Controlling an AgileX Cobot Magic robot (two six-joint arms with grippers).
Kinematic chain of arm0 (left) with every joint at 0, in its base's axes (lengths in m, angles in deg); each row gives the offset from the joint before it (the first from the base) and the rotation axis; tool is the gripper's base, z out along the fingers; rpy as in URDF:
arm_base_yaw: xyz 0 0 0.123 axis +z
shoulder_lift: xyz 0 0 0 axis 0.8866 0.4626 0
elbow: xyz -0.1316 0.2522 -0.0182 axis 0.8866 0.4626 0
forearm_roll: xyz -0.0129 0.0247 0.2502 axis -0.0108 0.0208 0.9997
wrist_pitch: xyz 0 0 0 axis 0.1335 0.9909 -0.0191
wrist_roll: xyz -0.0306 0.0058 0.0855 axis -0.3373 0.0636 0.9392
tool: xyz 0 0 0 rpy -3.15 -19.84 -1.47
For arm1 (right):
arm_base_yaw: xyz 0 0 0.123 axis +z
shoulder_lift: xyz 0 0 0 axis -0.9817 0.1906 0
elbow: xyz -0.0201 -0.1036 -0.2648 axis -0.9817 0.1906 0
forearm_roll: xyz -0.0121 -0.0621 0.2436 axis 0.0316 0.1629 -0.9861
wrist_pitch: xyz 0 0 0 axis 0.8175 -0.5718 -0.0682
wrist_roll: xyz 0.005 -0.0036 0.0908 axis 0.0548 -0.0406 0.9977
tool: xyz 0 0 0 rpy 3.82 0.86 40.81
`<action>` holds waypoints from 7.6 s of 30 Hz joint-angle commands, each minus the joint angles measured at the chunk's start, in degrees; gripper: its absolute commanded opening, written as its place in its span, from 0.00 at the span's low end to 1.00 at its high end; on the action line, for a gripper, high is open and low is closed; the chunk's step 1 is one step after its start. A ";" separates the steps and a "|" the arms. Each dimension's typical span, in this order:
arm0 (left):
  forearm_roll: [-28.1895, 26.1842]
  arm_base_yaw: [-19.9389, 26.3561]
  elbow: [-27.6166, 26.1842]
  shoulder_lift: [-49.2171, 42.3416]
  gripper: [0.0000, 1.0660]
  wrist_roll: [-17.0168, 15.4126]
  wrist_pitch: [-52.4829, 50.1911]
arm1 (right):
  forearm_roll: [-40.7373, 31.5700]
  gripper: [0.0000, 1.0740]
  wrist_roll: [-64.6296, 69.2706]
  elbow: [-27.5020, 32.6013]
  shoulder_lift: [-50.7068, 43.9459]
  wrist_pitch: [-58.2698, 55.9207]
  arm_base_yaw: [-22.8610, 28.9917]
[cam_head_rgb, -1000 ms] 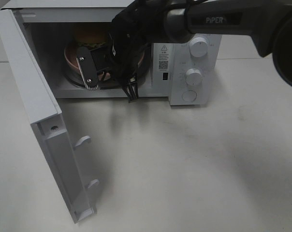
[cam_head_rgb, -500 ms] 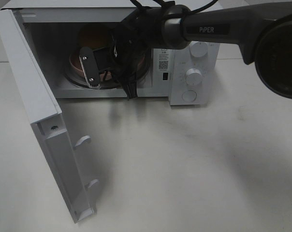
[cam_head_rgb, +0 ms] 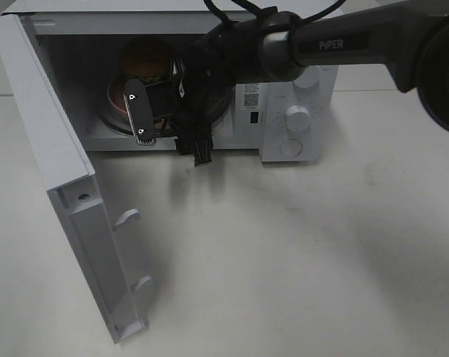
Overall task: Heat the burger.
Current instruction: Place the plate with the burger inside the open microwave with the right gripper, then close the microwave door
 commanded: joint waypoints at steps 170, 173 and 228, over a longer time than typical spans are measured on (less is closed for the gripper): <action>0.00 -0.17 0.23 -1.09 0.94 -0.17 -0.80 | -12.49 0.71 59.19 72.42 -133.84 -37.64 -35.29; 0.06 -0.17 0.23 -1.09 0.94 -0.17 -0.80 | -12.49 0.71 59.19 72.42 -133.84 -37.64 -35.29; 0.86 -0.17 7.39 39.59 0.00 2.86 -55.75 | -12.49 0.71 59.24 72.42 -133.84 -37.64 -35.29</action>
